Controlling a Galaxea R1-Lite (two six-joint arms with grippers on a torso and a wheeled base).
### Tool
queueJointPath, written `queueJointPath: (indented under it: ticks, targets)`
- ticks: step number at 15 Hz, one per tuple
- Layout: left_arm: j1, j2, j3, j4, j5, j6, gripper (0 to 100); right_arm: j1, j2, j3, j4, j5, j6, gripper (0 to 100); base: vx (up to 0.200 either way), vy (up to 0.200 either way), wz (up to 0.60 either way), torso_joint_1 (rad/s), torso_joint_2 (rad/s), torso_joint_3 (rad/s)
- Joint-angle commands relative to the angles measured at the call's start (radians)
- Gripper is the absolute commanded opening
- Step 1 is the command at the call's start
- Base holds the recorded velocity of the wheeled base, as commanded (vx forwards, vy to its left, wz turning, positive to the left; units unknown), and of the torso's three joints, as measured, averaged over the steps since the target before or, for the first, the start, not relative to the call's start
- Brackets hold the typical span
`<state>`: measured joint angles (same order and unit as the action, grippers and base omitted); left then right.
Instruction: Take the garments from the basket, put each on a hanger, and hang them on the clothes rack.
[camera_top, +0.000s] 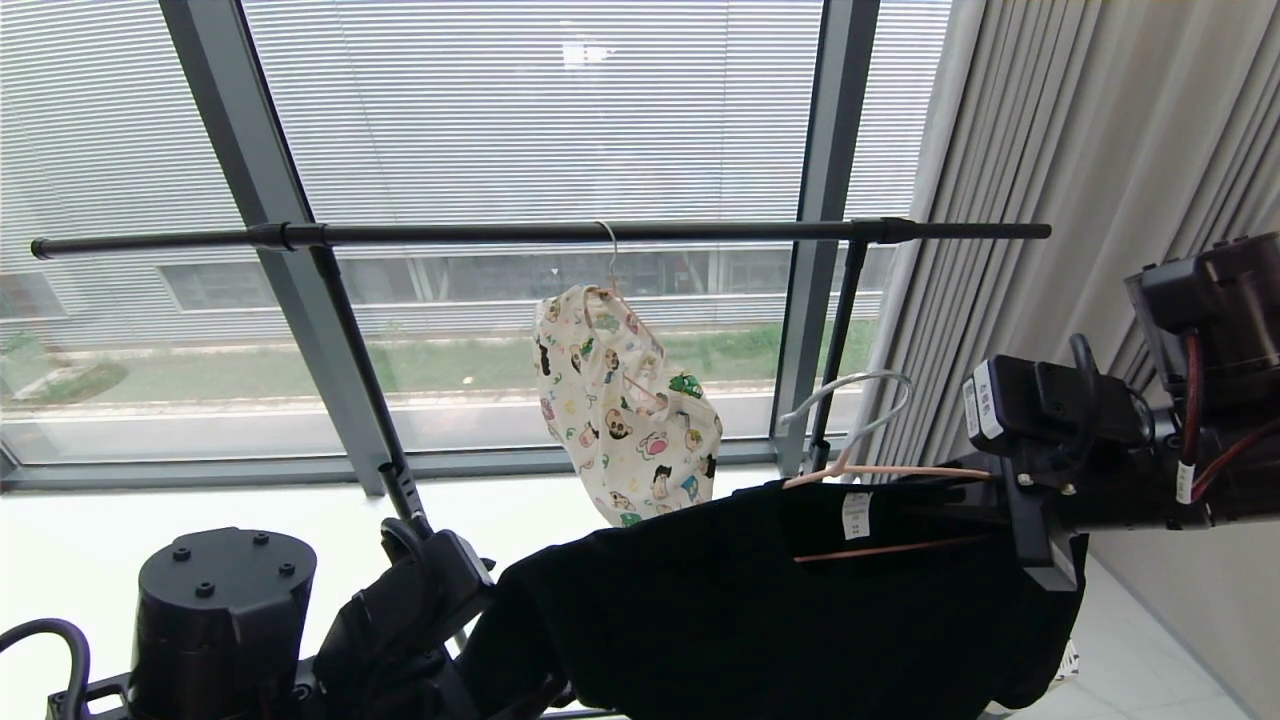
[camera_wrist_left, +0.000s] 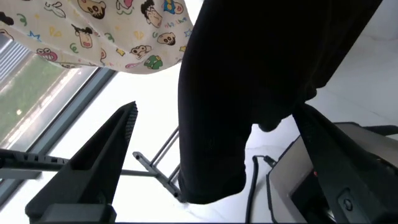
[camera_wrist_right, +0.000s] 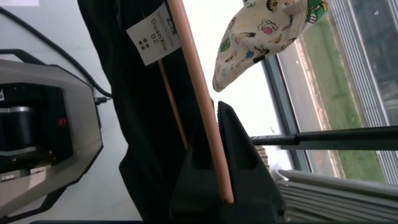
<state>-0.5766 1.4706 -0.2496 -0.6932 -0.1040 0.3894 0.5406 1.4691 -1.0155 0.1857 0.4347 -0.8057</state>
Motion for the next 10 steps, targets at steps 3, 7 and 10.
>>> queueJointPath:
  ticks: [3,7,10]
  targets:
    - [0.006,0.033,0.0,-0.002,-0.008,-0.001,0,0.002,-0.012,-0.003,0.0,0.007,-0.001,0,0.0,0.0,0.0,0.0,0.0,0.0]
    - [0.139,0.059,0.029,0.0,0.009,0.005,0,0.001,-0.013,-0.003,0.0,0.004,0.0,0,0.0,0.0,0.0,0.0,0.0,0.0]
    - [0.239,0.062,0.078,0.0,0.01,0.011,0,-0.013,-0.013,-0.005,-0.002,0.001,0.013,0,0.0,0.0,0.0,0.0,0.0,0.0]
